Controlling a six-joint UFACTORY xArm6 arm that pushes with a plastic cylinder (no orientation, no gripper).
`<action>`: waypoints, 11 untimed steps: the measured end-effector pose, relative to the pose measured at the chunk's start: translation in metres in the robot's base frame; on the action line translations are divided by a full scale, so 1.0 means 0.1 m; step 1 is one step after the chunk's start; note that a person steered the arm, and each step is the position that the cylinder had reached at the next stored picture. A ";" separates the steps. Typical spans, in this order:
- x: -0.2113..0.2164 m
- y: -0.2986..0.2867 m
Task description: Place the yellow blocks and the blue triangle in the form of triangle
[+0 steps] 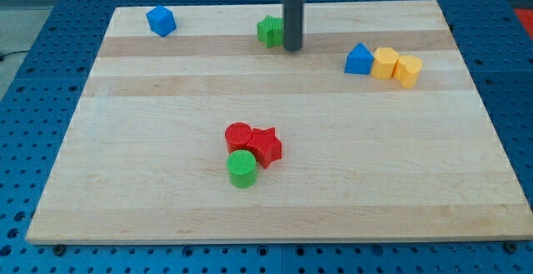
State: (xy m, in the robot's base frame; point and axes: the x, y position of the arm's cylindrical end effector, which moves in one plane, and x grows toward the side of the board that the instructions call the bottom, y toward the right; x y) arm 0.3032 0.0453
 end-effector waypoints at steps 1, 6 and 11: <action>0.00 0.41; -0.05 1.51; 0.98 1.65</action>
State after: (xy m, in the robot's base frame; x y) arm 0.4008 0.2100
